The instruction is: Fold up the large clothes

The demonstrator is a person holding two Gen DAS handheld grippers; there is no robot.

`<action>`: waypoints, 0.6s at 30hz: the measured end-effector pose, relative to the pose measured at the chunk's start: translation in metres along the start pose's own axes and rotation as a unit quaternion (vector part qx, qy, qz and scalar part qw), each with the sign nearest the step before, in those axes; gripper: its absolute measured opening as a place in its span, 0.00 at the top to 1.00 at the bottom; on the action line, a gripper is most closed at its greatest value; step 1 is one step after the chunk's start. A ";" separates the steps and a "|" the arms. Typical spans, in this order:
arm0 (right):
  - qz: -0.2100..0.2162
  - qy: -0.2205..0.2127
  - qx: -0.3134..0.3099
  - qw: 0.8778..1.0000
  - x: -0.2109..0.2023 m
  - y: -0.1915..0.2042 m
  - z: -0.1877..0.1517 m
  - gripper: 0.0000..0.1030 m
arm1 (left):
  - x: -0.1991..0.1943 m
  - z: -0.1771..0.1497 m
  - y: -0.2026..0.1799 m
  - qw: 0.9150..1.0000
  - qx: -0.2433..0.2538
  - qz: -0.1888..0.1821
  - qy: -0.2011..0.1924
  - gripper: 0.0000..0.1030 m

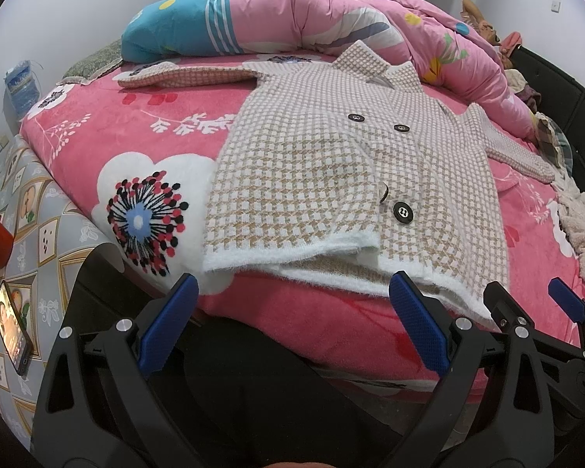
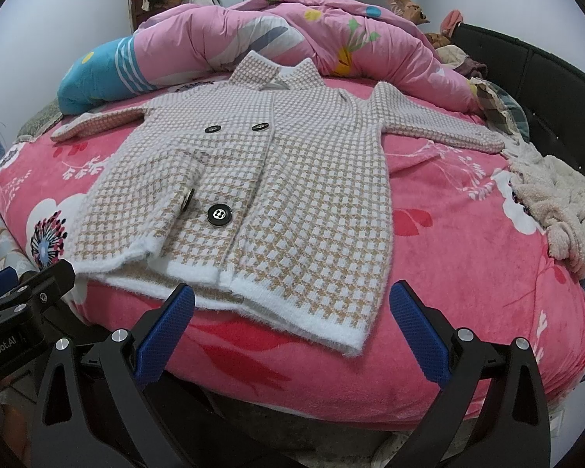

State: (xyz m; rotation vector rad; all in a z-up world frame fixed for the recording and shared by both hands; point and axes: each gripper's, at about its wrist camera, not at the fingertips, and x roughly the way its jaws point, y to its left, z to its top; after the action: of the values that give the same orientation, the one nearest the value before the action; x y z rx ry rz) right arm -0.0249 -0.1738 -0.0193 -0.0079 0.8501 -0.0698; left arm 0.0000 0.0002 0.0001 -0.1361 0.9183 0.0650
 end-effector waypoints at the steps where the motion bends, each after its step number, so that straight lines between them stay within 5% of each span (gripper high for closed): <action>1: 0.000 0.000 0.000 1.000 0.000 0.000 0.000 0.05 | 0.000 0.000 0.000 1.000 0.000 0.000 0.000 0.08; 18: 0.002 0.004 0.004 1.000 0.008 -0.004 0.005 0.05 | 0.010 0.004 -0.004 1.000 0.004 0.005 0.007 0.08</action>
State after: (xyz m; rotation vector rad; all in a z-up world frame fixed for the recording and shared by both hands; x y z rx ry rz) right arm -0.0161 -0.1782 -0.0222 0.0010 0.8586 -0.0697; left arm 0.0098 -0.0029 -0.0048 -0.1256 0.9326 0.0699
